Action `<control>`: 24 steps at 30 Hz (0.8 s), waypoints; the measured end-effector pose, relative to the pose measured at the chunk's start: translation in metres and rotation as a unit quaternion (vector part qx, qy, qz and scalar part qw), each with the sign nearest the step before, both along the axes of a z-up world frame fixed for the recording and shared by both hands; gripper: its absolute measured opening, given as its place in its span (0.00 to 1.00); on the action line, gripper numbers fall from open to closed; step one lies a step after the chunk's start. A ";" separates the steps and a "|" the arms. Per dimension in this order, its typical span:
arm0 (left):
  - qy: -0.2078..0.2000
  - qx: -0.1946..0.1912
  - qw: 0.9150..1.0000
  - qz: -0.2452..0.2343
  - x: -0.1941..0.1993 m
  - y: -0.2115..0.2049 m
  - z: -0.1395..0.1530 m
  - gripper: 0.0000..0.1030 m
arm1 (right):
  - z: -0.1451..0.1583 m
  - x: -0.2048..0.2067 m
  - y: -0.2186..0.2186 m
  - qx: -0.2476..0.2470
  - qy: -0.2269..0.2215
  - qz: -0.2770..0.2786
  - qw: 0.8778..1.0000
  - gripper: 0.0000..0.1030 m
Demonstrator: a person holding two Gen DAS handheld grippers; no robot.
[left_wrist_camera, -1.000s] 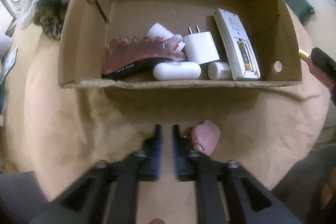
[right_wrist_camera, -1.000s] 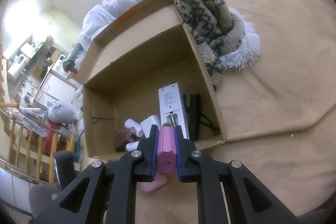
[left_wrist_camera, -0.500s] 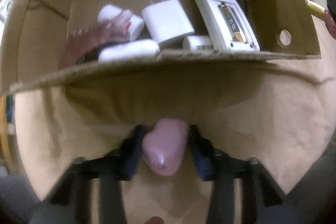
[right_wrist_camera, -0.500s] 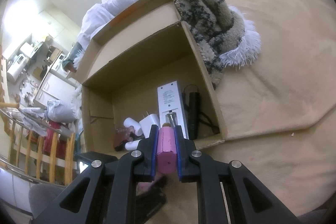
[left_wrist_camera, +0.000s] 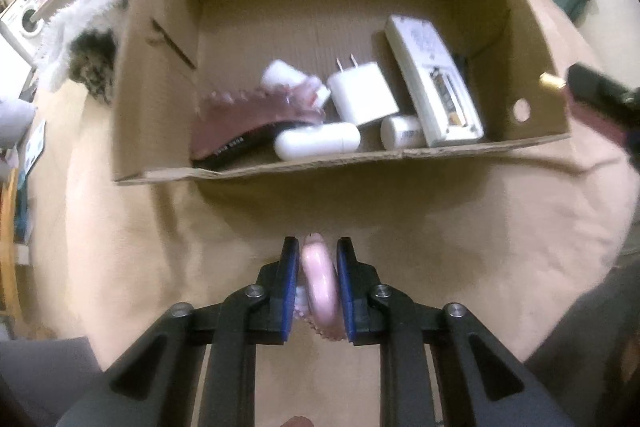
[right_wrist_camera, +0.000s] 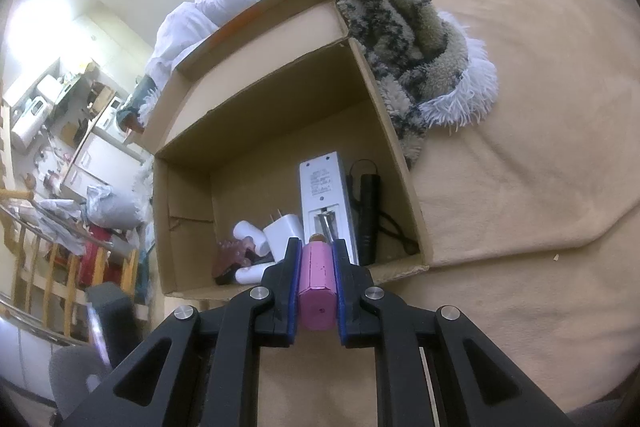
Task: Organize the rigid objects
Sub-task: 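Lower pink case and perfume bottle into the box and open both tools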
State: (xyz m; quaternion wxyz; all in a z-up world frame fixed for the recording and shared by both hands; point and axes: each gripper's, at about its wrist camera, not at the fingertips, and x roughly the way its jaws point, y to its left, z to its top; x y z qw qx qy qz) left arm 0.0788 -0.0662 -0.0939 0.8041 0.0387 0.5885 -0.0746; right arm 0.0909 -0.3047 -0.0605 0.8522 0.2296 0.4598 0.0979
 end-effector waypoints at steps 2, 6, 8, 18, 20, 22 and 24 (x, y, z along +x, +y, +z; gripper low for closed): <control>-0.010 -0.019 1.000 0.003 -0.006 0.010 0.015 0.17 | 0.000 0.000 0.000 -0.001 0.001 0.000 1.000 0.15; -0.057 -0.036 0.998 -0.001 -0.019 0.026 0.051 0.17 | 0.001 0.000 0.002 -0.003 -0.001 0.004 1.000 0.15; -0.077 -0.042 0.996 0.004 -0.013 0.018 0.071 0.17 | 0.002 0.001 0.003 -0.001 -0.003 0.010 1.000 0.15; -0.120 -0.036 0.992 0.024 0.059 -0.001 0.093 0.17 | 0.004 0.042 0.019 0.002 -0.008 0.047 0.999 0.15; -0.117 -0.021 0.993 0.023 0.071 -0.005 0.080 0.17 | -0.005 0.057 0.025 0.007 0.006 0.057 0.998 0.15; -0.104 -0.012 0.994 0.022 0.082 -0.006 0.059 0.17 | -0.018 0.069 0.030 0.025 0.025 0.064 0.997 0.15; -0.089 -0.009 0.996 0.021 0.090 -0.008 0.045 0.17 | -0.029 0.079 0.036 0.043 0.046 0.075 0.995 0.15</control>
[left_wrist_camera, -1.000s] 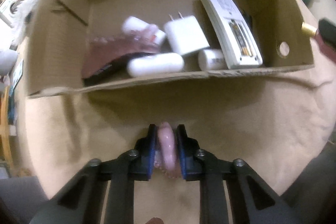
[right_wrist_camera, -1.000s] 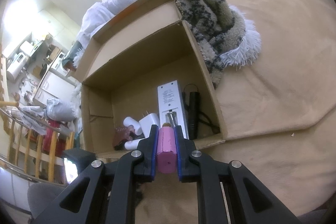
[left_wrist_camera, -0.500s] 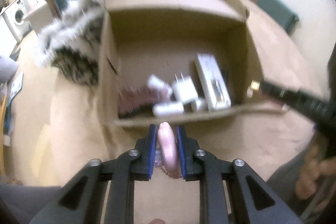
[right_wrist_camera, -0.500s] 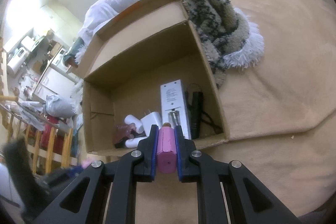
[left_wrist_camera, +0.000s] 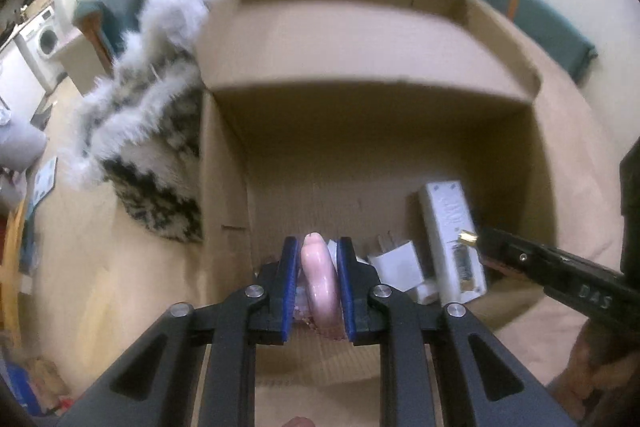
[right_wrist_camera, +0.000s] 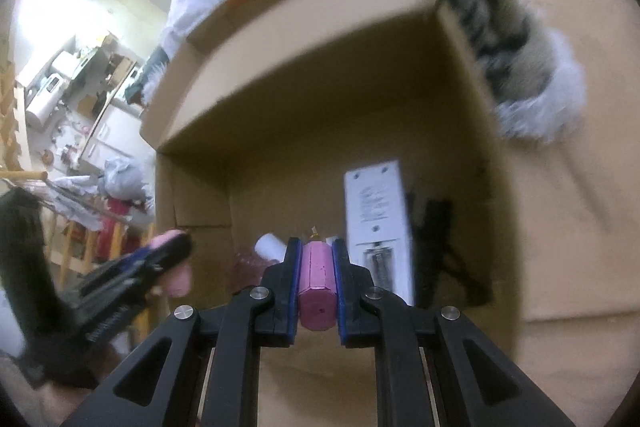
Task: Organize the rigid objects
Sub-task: 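Lower pink case and perfume bottle into the box and open both tools, then withdraw both tools back from the box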
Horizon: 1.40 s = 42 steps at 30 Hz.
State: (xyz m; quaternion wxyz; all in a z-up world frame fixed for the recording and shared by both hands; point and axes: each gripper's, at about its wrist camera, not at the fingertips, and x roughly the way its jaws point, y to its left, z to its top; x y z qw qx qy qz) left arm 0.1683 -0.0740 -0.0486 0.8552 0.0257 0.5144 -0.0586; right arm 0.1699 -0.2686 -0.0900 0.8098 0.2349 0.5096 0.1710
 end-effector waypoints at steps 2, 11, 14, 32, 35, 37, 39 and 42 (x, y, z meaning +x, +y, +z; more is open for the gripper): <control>0.014 -0.001 1.000 0.003 0.006 -0.001 -0.013 0.17 | -0.011 0.007 0.004 0.013 0.018 0.003 1.000 0.15; 0.032 -0.006 0.999 0.004 0.011 -0.001 -0.036 0.18 | -0.022 0.013 0.004 0.048 0.039 -0.011 0.998 0.31; 0.038 -0.014 0.999 -0.001 0.010 -0.002 -0.038 0.38 | -0.017 0.012 0.003 0.040 0.028 -0.013 0.999 0.40; -0.052 0.041 0.998 0.024 -0.053 0.030 0.037 0.85 | 0.060 -0.040 -0.001 -0.062 -0.114 -0.043 0.991 1.00; -0.086 0.050 0.994 0.043 -0.077 0.043 0.049 0.85 | 0.067 -0.065 0.004 -0.091 -0.132 -0.039 0.986 1.00; -0.110 0.060 0.990 0.068 -0.095 0.052 0.052 0.85 | 0.070 -0.082 0.002 -0.101 -0.140 -0.041 0.984 1.00; -0.120 0.063 0.988 0.078 -0.107 0.057 0.051 0.85 | 0.071 -0.097 0.002 -0.109 -0.145 -0.045 0.982 1.00; -0.112 0.049 0.990 0.063 -0.118 0.058 0.049 0.85 | 0.070 -0.111 0.008 -0.121 -0.146 -0.046 0.981 1.00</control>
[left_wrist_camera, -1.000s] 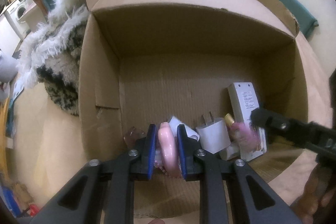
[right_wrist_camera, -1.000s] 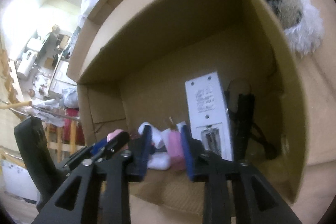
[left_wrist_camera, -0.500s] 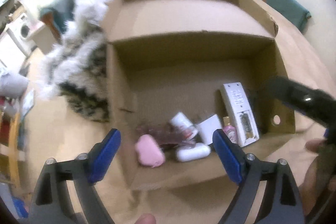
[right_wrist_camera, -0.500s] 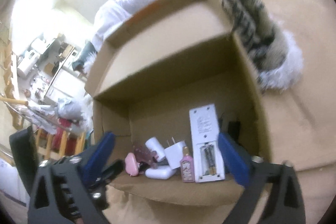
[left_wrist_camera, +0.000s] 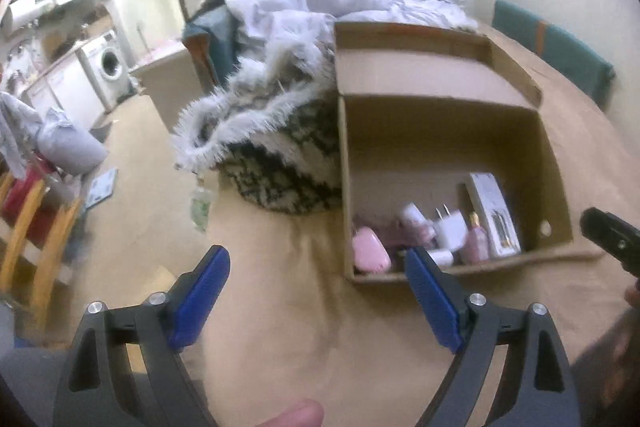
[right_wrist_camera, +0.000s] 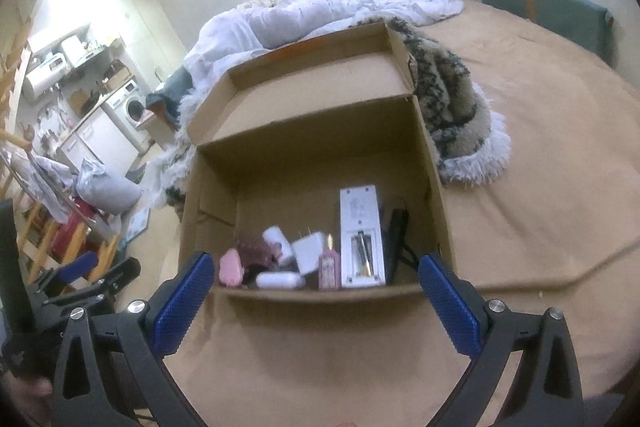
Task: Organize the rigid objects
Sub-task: 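Withdraw both tools back from the box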
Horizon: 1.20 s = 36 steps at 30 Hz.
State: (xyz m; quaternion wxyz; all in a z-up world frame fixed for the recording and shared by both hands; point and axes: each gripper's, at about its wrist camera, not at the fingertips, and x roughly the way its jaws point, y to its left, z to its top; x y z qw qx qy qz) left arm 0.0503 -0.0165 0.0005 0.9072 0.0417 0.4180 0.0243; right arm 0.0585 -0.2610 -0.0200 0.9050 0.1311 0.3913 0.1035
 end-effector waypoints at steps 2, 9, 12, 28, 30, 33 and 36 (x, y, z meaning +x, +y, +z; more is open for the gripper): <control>0.000 -0.011 1.000 -0.009 -0.008 0.001 -0.001 0.85 | -0.002 -0.006 0.003 -0.007 0.000 -0.003 1.000 1.00; 0.013 -0.042 0.999 -0.011 -0.019 0.005 -0.009 0.85 | -0.004 -0.016 0.014 -0.032 -0.013 -0.009 0.999 1.00; 0.003 -0.038 0.999 -0.006 -0.018 0.005 -0.007 0.86 | -0.005 -0.015 0.019 -0.047 -0.018 -0.008 0.999 1.00; -0.001 -0.047 0.999 0.009 -0.017 0.012 -0.004 0.85 | -0.014 -0.009 0.025 -0.084 -0.018 -0.017 0.996 1.00; 0.000 -0.049 0.999 0.009 -0.017 0.012 -0.004 0.86 | -0.014 -0.010 0.026 -0.084 -0.018 -0.015 0.996 1.00; 0.000 -0.046 0.999 0.010 -0.017 0.011 -0.004 0.86 | -0.013 -0.010 0.025 -0.083 -0.019 -0.015 0.996 1.00; -0.001 -0.052 0.999 0.009 -0.017 0.012 -0.003 0.86 | -0.013 -0.010 0.025 -0.083 -0.019 -0.015 0.996 1.00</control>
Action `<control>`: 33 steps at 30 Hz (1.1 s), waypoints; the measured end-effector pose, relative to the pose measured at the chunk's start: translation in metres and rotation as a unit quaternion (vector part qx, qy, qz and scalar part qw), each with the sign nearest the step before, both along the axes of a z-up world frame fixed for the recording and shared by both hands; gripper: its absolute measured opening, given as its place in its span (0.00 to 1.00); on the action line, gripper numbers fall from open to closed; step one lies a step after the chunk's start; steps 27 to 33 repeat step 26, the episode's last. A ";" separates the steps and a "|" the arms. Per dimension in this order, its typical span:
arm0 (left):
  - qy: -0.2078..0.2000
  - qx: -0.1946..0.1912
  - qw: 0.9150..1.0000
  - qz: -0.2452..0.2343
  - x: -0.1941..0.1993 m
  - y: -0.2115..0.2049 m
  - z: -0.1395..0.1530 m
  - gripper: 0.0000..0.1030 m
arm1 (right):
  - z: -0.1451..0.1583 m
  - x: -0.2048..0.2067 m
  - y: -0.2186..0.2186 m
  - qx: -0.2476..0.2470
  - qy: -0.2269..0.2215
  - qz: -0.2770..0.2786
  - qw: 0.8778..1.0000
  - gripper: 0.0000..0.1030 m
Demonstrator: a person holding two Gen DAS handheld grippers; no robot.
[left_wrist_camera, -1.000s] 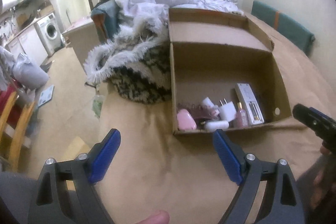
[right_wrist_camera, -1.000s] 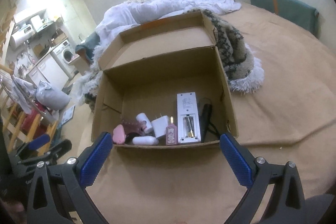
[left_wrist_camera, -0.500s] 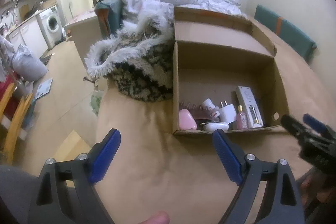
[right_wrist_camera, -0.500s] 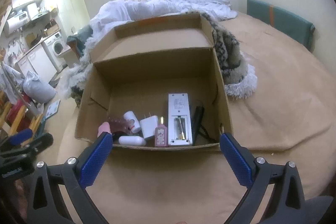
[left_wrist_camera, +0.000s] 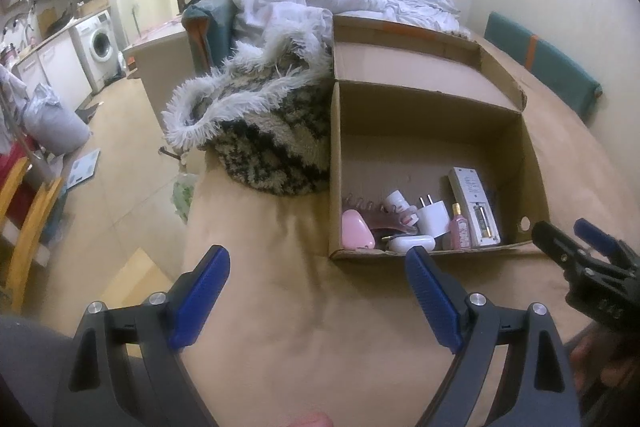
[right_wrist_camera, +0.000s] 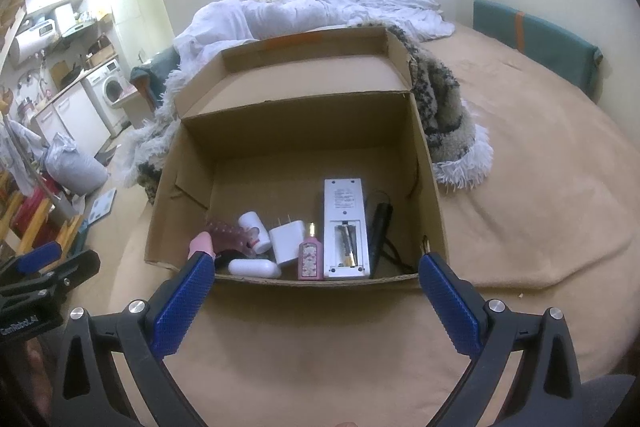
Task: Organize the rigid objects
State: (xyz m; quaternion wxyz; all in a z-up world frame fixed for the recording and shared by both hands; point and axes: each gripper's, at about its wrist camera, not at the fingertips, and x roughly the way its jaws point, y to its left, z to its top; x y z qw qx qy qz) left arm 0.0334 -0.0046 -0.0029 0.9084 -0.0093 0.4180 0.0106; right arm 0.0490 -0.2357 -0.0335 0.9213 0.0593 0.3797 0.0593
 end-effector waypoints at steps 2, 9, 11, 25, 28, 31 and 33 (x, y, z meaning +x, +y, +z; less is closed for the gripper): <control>0.000 0.000 1.000 0.000 0.000 0.000 0.000 0.86 | 0.000 0.000 0.000 0.000 -0.001 0.000 1.000 1.00; 0.000 0.001 1.000 -0.001 0.000 0.000 0.000 0.86 | 0.001 0.000 -0.001 0.003 -0.003 0.000 1.000 1.00; 0.000 -0.002 1.000 0.000 0.000 0.000 0.000 0.86 | 0.002 0.000 0.000 0.003 -0.003 0.000 1.000 1.00; 0.004 -0.004 1.000 -0.002 -0.001 0.002 -0.004 0.86 | 0.004 -0.002 0.003 0.005 -0.004 0.001 1.000 1.00; 0.004 -0.003 1.000 0.000 -0.001 0.002 -0.005 0.86 | 0.003 -0.002 0.002 0.006 -0.004 0.001 1.000 1.00; 0.004 -0.003 1.000 0.000 -0.001 0.002 -0.005 0.86 | 0.003 -0.002 0.002 0.006 -0.004 0.001 1.000 1.00; 0.004 -0.003 1.000 0.000 -0.001 0.002 -0.005 0.86 | 0.003 -0.002 0.002 0.006 -0.004 0.001 1.000 1.00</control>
